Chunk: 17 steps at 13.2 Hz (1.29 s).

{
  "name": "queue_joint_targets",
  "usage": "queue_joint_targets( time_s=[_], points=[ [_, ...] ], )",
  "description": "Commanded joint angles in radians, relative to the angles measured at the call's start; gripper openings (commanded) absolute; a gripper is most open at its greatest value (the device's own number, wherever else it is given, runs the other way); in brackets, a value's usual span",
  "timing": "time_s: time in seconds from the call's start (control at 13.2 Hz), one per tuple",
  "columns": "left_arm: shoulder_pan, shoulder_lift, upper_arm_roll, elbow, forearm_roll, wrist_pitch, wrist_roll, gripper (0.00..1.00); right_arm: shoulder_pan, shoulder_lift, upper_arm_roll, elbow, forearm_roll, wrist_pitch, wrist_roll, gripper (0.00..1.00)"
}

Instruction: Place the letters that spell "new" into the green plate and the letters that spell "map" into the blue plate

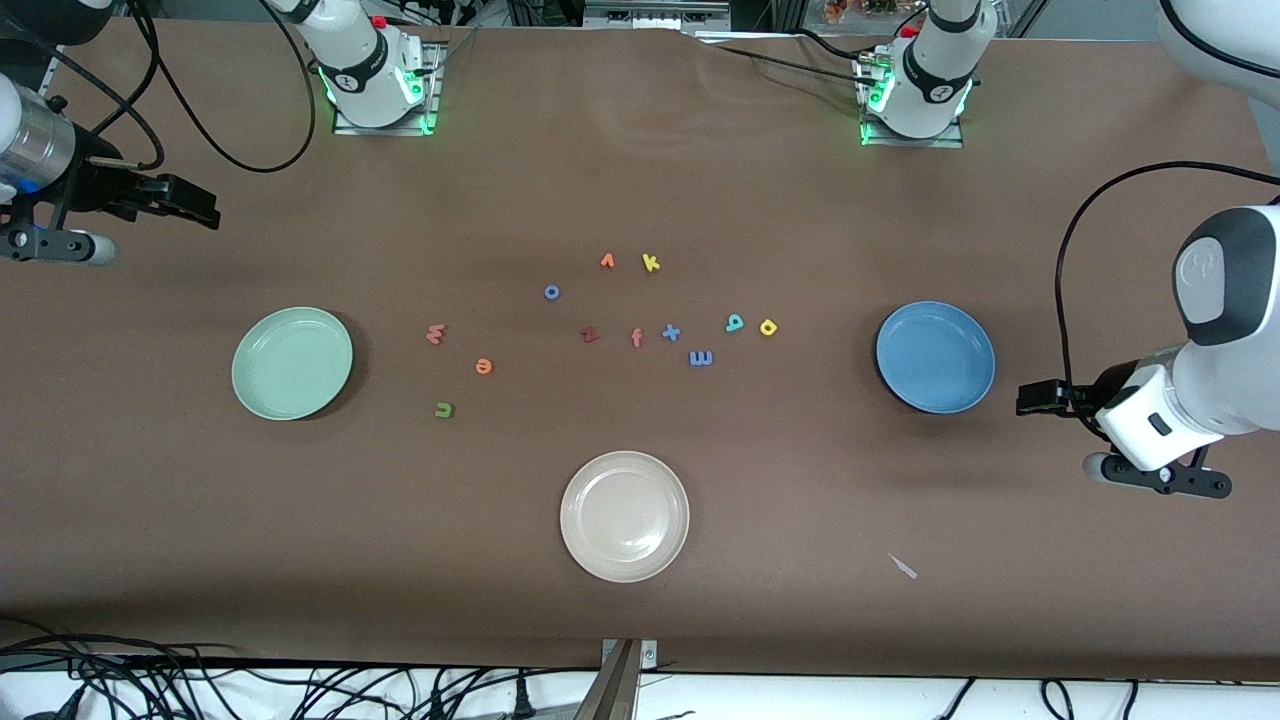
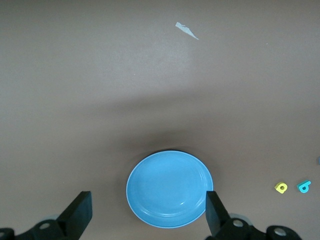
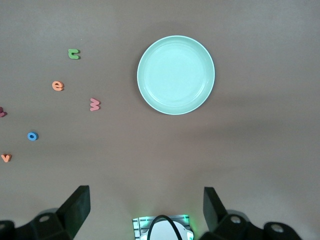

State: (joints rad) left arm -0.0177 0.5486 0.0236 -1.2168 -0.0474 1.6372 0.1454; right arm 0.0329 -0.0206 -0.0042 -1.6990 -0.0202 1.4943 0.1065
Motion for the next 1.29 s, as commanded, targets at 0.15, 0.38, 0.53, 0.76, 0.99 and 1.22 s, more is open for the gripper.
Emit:
queue_joint_targets(
  time_s=[0.15,0.38,0.53,0.76,0.99,1.22],
  points=[
    [-0.014,-0.009,0.004,0.002,0.018,0.0,0.009,1.0,-0.004,0.008,0.004,0.024,0.016,-0.02,0.006,1.0],
    [-0.016,-0.01,0.004,0.002,0.02,0.0,0.009,1.0,-0.004,0.008,0.006,0.024,0.016,-0.02,0.006,1.0],
    [-0.016,-0.01,0.004,0.002,0.02,0.0,0.009,1.0,-0.004,0.008,0.006,0.022,0.016,-0.02,-0.001,1.0],
    [-0.016,-0.01,0.004,0.002,0.021,0.0,0.009,1.0,-0.004,0.008,0.004,0.022,0.017,-0.02,-0.008,1.0],
    [-0.016,-0.01,0.004,0.002,0.021,0.0,0.009,1.0,-0.004,0.008,0.004,0.022,0.016,-0.02,-0.007,1.0],
    [-0.016,-0.01,0.004,0.002,0.021,0.0,0.009,1.0,-0.004,0.008,0.004,0.022,0.016,-0.02,-0.004,1.0]
  ],
)
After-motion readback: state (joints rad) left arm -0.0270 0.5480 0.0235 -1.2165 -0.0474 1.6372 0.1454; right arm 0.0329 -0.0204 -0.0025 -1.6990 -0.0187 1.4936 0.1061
